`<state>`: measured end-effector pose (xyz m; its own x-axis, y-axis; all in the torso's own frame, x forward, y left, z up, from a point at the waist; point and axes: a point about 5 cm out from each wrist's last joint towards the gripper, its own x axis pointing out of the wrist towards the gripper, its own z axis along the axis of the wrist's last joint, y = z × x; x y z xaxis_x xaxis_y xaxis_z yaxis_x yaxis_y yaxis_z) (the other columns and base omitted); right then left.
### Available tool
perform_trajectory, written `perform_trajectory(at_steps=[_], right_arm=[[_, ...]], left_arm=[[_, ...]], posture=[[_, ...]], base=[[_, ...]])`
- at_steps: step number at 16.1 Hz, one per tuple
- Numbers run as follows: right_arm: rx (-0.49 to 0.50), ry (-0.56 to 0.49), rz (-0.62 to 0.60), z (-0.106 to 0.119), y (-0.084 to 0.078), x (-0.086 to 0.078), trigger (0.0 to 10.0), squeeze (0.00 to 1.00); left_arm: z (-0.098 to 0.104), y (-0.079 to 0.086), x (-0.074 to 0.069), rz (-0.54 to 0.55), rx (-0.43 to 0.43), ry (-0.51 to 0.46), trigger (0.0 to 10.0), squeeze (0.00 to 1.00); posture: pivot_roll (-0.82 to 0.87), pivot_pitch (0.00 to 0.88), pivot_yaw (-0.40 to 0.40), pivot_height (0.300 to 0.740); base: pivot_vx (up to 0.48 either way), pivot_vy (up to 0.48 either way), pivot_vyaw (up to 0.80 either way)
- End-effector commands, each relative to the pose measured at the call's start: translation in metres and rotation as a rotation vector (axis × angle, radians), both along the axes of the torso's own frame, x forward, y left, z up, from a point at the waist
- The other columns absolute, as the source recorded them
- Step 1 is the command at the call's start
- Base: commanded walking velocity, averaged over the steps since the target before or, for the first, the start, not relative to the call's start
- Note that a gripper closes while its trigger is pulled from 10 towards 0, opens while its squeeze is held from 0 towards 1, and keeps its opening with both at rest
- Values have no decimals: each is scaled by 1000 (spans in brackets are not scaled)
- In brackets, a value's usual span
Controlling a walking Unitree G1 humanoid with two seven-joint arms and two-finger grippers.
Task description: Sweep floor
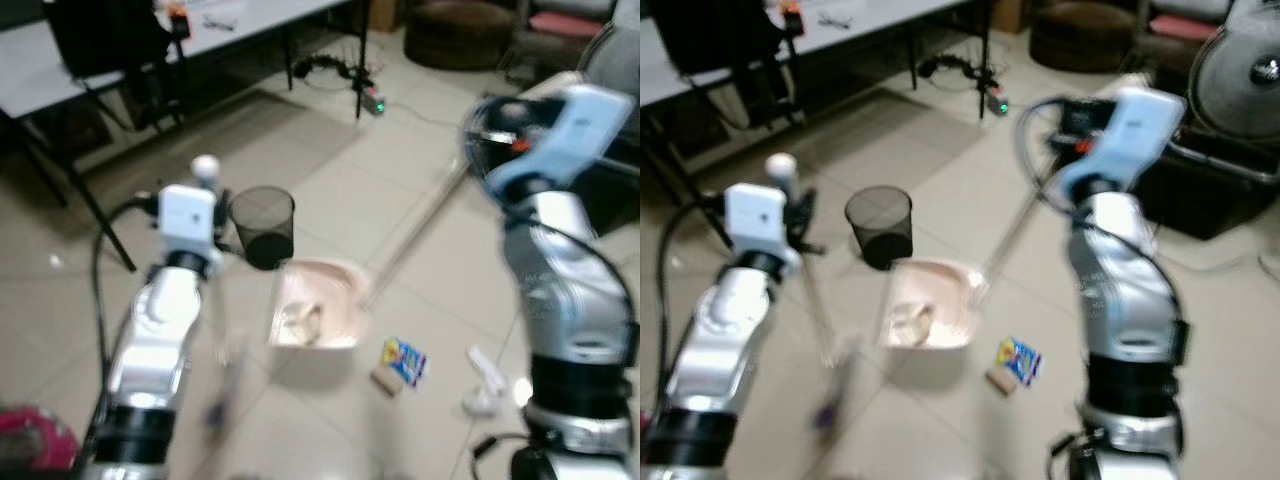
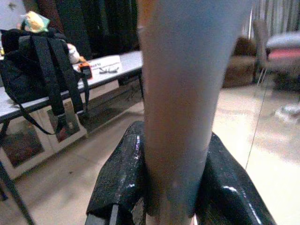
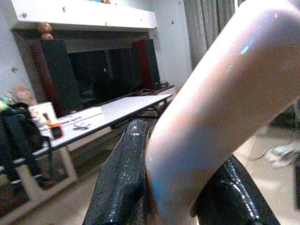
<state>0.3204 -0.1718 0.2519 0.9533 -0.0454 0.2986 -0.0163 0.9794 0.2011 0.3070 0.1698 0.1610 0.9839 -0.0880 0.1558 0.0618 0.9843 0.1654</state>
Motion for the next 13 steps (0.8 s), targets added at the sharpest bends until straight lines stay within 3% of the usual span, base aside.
perform_trajectory(at_steps=[1, 5, 9, 13], right_arm=[[14, -45, 63, 13, 15, 2, 10000, 0], [62, -72, 24, 14, 11, 2, 10000, 0], [128, -78, -31, 12, -6, -2, 10000, 0], [219, -86, -58, 12, -13, -2, 10000, 0]], left_arm=[[15, 9, -1, 35, 28, -61, 10000, 0], [21, 6, 2, 8, 52, -73, 10000, 0], [17, 0, 3, -26, 68, -56, 10000, 0], [18, 8, 4, -10, 82, -57, 10000, 0]], posture=[[18, 8, -75, 740], [4, 11, -19, 740], [-22, 24, 19, 740], [-18, 36, 25, 740]], base=[[382, 0, 587], [387, 0, 648], [392, 0, 0], [394, 0, 0]])
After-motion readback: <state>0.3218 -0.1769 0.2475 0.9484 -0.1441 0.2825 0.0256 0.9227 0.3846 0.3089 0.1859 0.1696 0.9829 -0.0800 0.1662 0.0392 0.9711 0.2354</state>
